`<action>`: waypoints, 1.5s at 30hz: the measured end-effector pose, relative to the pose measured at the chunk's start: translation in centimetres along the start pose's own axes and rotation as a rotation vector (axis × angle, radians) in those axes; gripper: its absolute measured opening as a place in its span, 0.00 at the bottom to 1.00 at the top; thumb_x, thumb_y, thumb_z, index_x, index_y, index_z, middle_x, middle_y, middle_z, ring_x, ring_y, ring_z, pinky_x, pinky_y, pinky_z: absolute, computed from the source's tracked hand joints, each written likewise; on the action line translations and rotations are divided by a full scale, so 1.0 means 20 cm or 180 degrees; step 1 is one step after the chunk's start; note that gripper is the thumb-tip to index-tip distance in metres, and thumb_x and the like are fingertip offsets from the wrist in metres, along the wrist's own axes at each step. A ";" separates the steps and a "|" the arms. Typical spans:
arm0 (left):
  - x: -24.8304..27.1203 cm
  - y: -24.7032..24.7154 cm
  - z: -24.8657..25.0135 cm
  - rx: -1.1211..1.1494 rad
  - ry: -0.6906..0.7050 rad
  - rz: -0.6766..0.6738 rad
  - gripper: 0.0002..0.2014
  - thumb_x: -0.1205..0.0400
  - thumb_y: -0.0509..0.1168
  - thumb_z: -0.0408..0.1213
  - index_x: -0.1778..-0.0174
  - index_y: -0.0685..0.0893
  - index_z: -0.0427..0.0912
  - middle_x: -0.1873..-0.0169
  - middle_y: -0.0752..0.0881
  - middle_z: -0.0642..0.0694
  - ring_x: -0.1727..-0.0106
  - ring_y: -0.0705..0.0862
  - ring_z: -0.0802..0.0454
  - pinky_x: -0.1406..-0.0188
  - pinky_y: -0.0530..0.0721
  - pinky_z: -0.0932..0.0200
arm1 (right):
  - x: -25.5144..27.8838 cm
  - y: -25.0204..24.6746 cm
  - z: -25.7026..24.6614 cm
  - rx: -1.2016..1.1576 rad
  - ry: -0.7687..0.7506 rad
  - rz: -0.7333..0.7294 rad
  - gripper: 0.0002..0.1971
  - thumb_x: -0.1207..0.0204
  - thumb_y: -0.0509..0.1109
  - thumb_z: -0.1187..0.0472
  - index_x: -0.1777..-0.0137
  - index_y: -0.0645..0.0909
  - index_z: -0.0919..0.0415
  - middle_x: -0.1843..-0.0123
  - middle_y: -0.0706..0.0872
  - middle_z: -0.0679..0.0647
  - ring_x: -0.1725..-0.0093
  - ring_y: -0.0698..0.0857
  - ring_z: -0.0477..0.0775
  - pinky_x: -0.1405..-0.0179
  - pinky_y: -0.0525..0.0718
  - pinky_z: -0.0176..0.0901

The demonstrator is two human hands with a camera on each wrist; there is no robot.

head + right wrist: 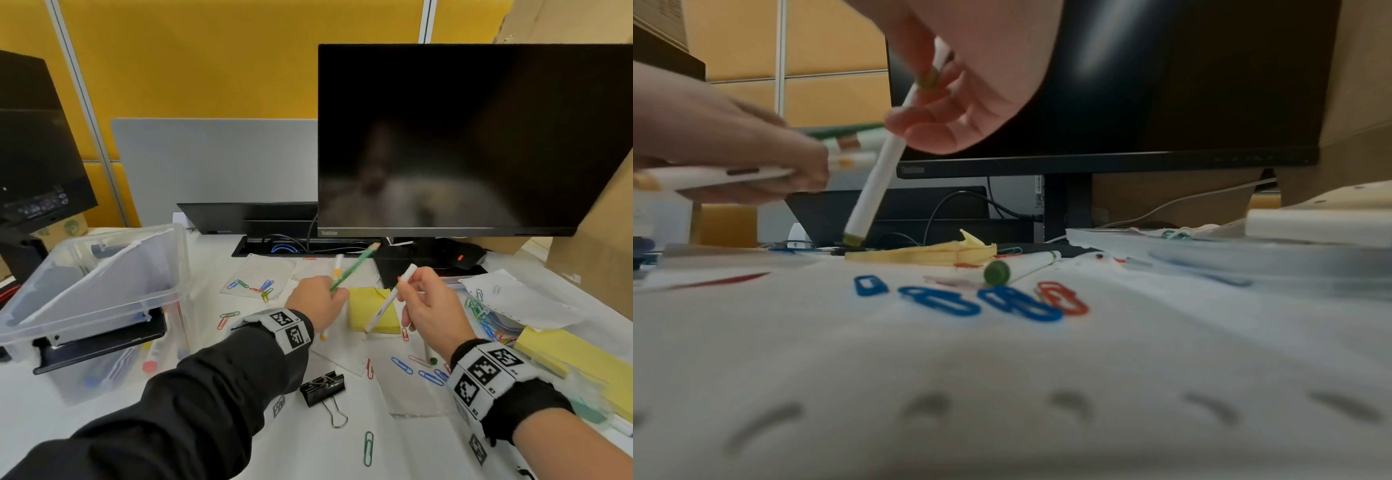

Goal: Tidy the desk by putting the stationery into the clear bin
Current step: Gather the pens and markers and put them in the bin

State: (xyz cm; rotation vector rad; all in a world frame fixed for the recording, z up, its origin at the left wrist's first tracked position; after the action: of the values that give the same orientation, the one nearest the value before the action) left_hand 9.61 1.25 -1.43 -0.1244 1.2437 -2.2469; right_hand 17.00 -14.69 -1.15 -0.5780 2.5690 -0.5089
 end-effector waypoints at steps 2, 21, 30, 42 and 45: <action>0.03 0.01 0.06 0.0442 0.0633 -0.0102 0.13 0.16 0.57 0.45 0.61 0.76 0.41 0.75 0.73 0.50 0.70 0.74 0.52 0.68 0.69 0.59 | 0.01 0.01 0.00 -0.0091 0.0091 -0.0140 0.04 0.19 0.61 0.61 0.50 0.74 0.61 0.58 0.83 0.52 0.75 0.80 0.51 0.78 0.79 0.43; 0.03 0.07 0.07 -0.0412 0.0533 -0.0231 0.18 0.14 0.54 0.46 0.41 0.75 0.34 0.51 0.83 0.35 0.57 0.78 0.44 0.57 0.76 0.54 | 0.00 -0.01 0.19 0.2228 0.1496 -0.0978 0.17 0.26 0.63 0.67 0.37 0.76 0.57 0.32 0.70 0.61 0.36 0.77 0.60 0.35 0.76 0.46; 0.00 0.06 0.06 -0.0189 0.0376 -0.0030 0.18 0.14 0.53 0.44 0.39 0.75 0.32 0.57 0.81 0.36 0.60 0.75 0.47 0.61 0.74 0.56 | -0.02 -0.03 0.19 0.2059 0.1581 -0.0576 0.15 0.29 0.71 0.65 0.44 0.78 0.68 0.43 0.84 0.62 0.45 0.83 0.60 0.53 0.79 0.42; 0.06 0.03 0.13 0.0405 0.0967 -0.0235 0.14 0.19 0.62 0.51 0.60 0.80 0.44 0.70 0.80 0.48 0.68 0.77 0.53 0.71 0.71 0.66 | 0.09 0.14 -0.04 0.0069 0.0396 -0.1521 0.09 0.20 0.61 0.67 0.41 0.74 0.67 0.49 0.80 0.61 0.50 0.88 0.61 0.46 0.87 0.49; 0.07 0.03 0.12 0.0333 0.0947 -0.0111 0.10 0.18 0.62 0.45 0.60 0.79 0.43 0.71 0.79 0.48 0.67 0.78 0.51 0.70 0.72 0.67 | 0.11 0.14 -0.04 0.0237 0.0127 -0.1502 0.09 0.21 0.63 0.67 0.43 0.79 0.66 0.53 0.82 0.56 0.52 0.88 0.57 0.46 0.86 0.44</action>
State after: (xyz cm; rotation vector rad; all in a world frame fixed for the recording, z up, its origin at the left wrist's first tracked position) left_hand 9.53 -1.50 -0.70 0.2379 1.2755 -2.4192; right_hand 13.98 -13.25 -2.41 -1.1658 2.4318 -0.7719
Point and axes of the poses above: each hand's wrist, its own x-axis away from the middle knuckle, its own y-axis out of the palm, z = x × y, the point moved 3 cm from there along -x, towards the middle knuckle
